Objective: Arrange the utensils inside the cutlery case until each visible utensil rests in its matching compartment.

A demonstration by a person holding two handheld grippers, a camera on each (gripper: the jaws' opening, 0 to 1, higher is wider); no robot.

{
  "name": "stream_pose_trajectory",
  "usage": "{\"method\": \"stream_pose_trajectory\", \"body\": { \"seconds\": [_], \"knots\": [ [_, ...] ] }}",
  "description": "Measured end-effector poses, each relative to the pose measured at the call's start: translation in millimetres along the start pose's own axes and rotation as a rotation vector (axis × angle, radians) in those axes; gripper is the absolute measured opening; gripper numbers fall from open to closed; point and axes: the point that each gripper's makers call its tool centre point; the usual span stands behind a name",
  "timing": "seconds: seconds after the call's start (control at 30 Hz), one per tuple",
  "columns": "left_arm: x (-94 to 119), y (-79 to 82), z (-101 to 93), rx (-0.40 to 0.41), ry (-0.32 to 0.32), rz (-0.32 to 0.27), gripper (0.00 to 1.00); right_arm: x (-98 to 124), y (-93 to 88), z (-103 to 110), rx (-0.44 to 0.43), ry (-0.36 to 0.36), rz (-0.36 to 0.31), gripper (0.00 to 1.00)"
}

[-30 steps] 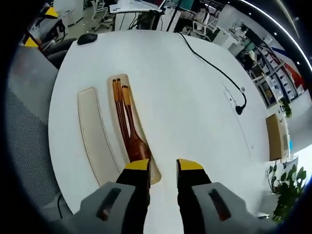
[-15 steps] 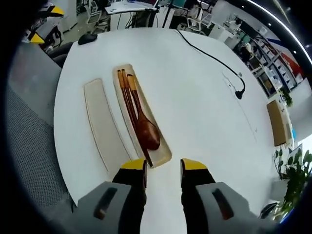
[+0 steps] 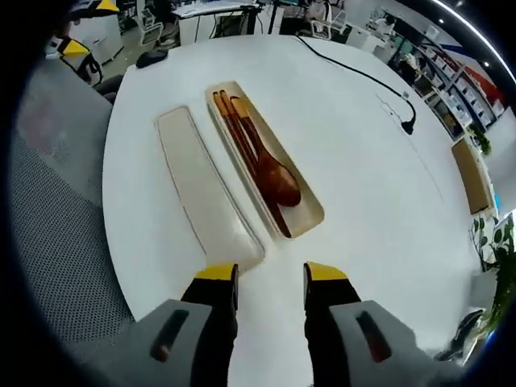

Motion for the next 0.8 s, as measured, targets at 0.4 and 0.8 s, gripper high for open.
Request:
{"method": "stream_pose_trajectory", "body": {
  "seconds": [0.4, 0.8],
  "knots": [
    [1.5, 4.6, 1.8, -0.004, 0.009, -0.023, 0.4, 6.1, -16.0, 18.8, -0.013, 0.01, -0.001, 0.33],
    [1.0, -1.8, 1.1, -0.03, 0.019, 0.007, 0.4, 12.8, -21.4, 40.0, -0.029, 0.024, -0.037, 0.35]
  ]
}}
Point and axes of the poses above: the point that each gripper's makers call its tool centre point, and the gripper's own axes: x roughly backward along the fingers, z roughly to its left, y roughly out of its top, and after that the axes turned 13 degrees about y, right-handed
